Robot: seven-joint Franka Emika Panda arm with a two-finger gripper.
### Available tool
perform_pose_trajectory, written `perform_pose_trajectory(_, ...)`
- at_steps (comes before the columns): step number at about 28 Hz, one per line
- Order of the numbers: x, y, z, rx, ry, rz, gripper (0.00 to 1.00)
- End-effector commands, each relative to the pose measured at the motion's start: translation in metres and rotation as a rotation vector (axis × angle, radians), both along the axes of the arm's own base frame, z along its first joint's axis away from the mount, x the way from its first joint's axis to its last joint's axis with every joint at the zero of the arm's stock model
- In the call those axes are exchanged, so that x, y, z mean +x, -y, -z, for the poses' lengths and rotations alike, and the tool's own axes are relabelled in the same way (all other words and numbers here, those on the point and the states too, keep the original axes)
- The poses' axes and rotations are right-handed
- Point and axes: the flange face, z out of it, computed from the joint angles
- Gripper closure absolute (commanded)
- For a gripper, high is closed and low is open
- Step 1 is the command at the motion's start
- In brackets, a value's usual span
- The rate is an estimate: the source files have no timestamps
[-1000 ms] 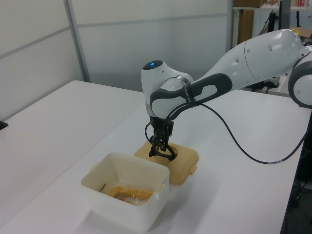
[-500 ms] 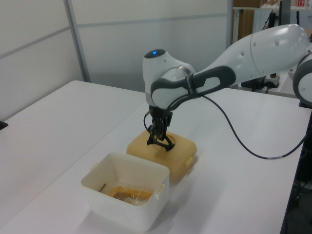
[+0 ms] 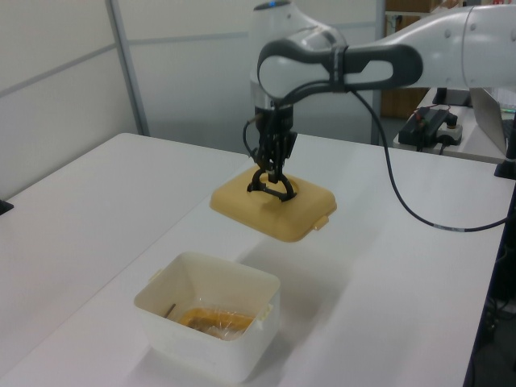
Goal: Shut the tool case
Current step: 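Lift the lid by its handle and carry it over the white box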
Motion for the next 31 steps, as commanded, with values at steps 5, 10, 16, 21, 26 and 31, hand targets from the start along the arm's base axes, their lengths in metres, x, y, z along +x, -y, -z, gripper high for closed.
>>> perform_pose_trajectory(5,-0.008,-0.054,-0.013,0.025,-0.019,-0.026,1.0)
perform_pose_trajectory(10,-0.011,-0.101,-0.011,0.019,-0.023,-0.032,1.0)
perform_pose_trajectory(16,-0.015,-0.139,-0.01,0.008,-0.02,-0.03,1.0)
perform_pose_trajectory(21,-0.018,-0.168,-0.014,-0.007,-0.006,-0.051,1.0)
perform_pose_trajectory(26,-0.019,-0.193,-0.002,-0.027,-0.014,-0.074,1.0)
perform_pose_trajectory(31,-0.02,-0.218,0.009,-0.05,-0.017,-0.079,1.0)
